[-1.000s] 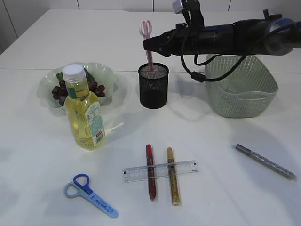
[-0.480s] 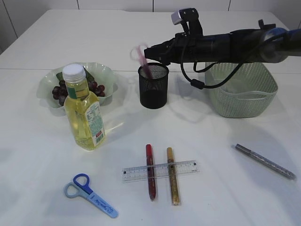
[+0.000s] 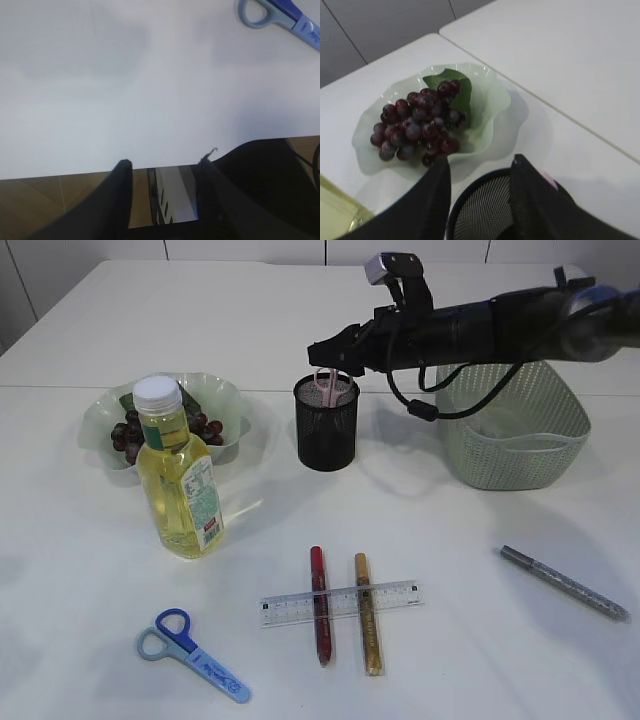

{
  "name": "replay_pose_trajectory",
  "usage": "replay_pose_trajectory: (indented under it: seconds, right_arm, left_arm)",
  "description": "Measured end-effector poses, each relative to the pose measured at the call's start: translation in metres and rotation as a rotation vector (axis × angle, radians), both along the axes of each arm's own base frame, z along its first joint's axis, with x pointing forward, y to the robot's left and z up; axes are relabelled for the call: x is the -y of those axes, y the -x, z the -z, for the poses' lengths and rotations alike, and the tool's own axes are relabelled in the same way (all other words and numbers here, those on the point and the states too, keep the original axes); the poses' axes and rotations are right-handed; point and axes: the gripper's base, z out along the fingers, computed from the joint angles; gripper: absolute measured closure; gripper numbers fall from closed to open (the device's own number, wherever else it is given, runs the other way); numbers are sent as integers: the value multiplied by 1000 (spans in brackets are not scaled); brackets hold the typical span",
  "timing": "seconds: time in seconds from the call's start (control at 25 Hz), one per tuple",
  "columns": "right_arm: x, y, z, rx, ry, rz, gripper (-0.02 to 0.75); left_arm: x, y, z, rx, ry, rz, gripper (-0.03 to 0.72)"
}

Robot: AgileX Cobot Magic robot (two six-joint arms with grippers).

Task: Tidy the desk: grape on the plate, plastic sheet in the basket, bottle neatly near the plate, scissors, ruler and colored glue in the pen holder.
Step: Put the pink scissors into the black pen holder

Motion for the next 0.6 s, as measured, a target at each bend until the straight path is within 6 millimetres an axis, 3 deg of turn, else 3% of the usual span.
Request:
replay_pose_trajectory:
  seconds: [0.24, 0.44, 0.6]
  right_arm:
    - [17, 30, -65, -190, 231, 67, 415]
    - [35, 69, -121, -357, 351, 176, 415]
    - [48, 95, -142, -504, 447, 284, 414]
  left_arm:
    - [0, 0, 0, 0, 0, 0, 379]
    - [0, -1, 0, 16, 3, -1, 379]
    - [2, -4, -1, 43, 28, -10, 379]
